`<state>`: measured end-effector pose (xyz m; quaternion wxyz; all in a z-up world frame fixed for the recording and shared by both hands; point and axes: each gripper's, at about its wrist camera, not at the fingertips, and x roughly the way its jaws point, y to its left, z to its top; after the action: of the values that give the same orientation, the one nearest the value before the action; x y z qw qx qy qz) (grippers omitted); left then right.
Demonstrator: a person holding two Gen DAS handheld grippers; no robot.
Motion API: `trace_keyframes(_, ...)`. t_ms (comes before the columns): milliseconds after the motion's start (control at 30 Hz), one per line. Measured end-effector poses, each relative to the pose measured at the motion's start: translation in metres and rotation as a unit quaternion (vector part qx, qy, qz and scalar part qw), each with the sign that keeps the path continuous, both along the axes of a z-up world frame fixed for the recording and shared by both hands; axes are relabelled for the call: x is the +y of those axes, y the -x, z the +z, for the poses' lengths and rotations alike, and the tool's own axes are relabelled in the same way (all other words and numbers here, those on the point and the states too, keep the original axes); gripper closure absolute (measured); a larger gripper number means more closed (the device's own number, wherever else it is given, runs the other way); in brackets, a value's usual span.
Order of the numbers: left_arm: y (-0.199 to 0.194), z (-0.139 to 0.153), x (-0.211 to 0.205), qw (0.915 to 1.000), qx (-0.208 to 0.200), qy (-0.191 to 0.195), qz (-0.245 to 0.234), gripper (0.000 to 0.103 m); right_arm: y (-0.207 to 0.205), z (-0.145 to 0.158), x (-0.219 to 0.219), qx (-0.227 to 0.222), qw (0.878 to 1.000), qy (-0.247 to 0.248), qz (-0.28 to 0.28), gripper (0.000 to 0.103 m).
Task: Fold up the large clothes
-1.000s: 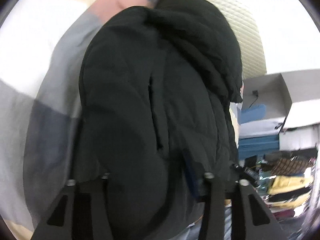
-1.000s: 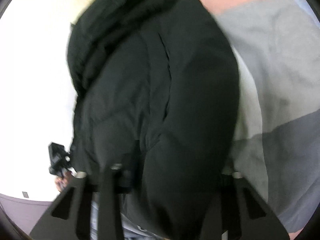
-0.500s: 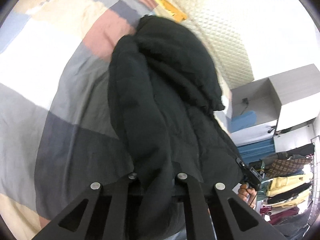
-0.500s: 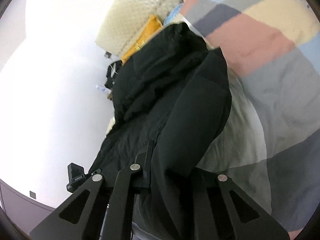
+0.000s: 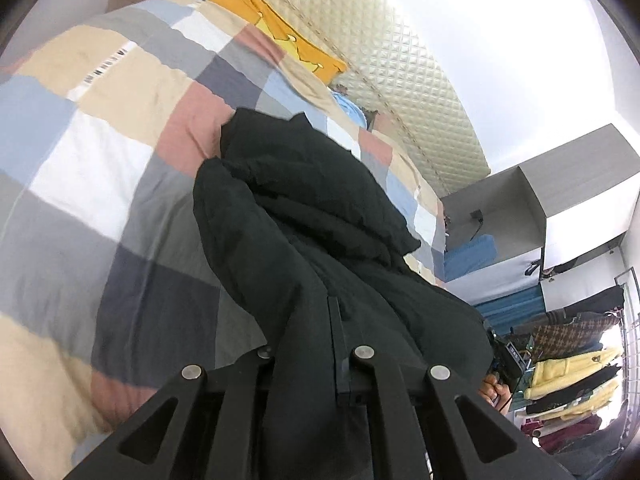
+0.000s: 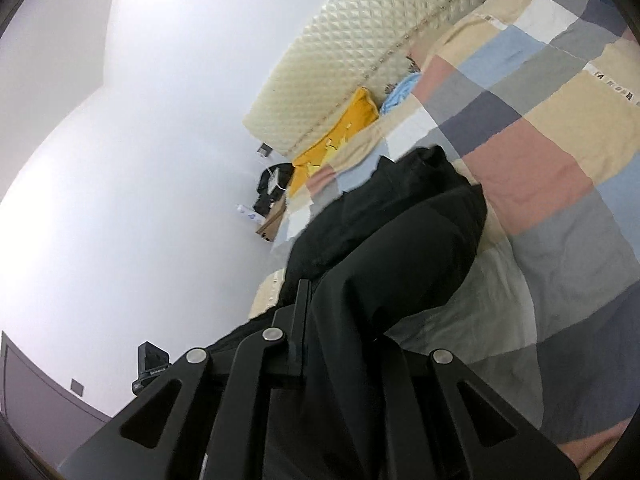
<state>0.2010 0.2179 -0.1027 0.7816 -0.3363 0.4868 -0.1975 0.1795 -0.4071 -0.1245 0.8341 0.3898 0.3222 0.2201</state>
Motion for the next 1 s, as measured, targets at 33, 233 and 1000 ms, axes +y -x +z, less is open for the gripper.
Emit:
trace_keyframes(33,0.008,0.005,0.001,1.0,0.0,-0.004,0.0,0.095,0.005,0.003,0.0,-0.003,1.0,-0.002,0.0,0.095)
trace_keyframes(233,0.053,0.033,0.005,0.9978,0.018,-0.057,-0.029,0.096,0.047,0.024,-0.003,-0.002,1.0,0.017,0.011,0.095)
trace_keyframes(1000,0.068,0.082,-0.006,0.9869,-0.043,-0.152,-0.034,0.095,0.055,0.04,-0.033,0.064,0.997,-0.003,-0.038,0.095)
